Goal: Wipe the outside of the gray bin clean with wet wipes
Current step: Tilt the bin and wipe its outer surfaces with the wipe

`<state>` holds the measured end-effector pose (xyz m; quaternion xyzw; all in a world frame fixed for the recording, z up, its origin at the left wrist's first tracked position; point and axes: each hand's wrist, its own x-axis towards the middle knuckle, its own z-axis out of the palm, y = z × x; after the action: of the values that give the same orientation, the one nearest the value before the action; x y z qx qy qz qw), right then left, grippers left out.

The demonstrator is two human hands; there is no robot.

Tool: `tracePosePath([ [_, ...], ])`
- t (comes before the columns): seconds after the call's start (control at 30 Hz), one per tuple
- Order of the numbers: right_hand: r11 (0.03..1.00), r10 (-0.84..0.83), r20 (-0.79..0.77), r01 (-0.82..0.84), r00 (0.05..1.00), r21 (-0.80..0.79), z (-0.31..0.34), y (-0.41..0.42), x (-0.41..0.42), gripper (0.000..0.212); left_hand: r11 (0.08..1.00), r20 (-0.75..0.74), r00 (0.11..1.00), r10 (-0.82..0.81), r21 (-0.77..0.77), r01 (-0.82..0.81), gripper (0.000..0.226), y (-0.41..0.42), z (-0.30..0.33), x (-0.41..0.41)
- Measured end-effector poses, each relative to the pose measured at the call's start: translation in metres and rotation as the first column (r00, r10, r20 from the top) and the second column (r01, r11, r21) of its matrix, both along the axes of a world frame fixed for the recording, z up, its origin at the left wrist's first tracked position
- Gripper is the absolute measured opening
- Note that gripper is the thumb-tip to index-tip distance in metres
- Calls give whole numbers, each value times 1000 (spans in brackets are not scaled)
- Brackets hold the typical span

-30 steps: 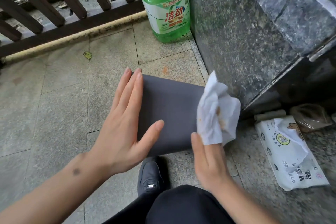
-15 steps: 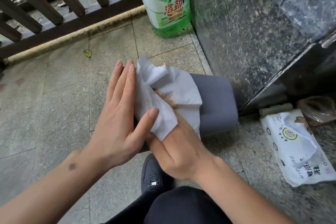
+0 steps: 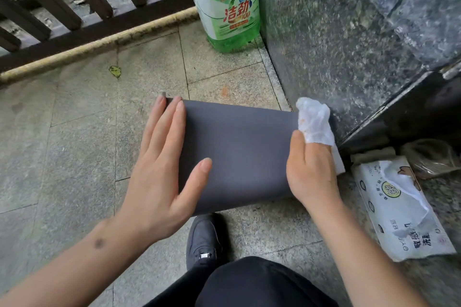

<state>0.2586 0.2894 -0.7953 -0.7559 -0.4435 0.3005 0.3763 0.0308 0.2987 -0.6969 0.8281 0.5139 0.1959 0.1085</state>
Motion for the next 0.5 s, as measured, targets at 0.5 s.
tracePosePath([
  [0.5, 994, -49, -32, 46, 998, -96, 14, 9, 12, 39, 999, -3, 1000, 1, -37, -1, 89, 9, 8, 16],
])
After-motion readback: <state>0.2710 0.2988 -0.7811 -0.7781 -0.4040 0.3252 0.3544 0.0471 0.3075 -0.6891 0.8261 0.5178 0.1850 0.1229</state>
